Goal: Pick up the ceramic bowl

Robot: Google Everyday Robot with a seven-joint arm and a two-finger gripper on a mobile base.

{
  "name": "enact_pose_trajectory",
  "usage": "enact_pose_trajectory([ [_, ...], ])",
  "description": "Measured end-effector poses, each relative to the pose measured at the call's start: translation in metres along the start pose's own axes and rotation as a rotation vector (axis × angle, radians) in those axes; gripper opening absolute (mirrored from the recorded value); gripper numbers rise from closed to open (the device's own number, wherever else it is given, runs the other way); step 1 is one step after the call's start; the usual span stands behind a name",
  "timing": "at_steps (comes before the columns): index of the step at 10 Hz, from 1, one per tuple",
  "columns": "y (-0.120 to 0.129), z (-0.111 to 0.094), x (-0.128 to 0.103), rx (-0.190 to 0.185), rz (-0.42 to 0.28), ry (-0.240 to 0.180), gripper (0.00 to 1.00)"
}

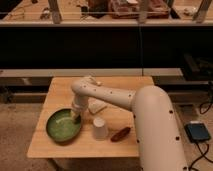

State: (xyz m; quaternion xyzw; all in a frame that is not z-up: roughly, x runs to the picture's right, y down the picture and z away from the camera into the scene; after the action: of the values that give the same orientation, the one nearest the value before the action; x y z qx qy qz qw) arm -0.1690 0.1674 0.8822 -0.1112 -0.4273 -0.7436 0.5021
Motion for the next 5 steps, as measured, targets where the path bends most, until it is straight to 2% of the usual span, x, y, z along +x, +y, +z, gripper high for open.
enact_pose_trajectory([
  [5, 0.0022, -0.0012, -0.0006, -0.003, 0.003, -0.001, 0.00],
])
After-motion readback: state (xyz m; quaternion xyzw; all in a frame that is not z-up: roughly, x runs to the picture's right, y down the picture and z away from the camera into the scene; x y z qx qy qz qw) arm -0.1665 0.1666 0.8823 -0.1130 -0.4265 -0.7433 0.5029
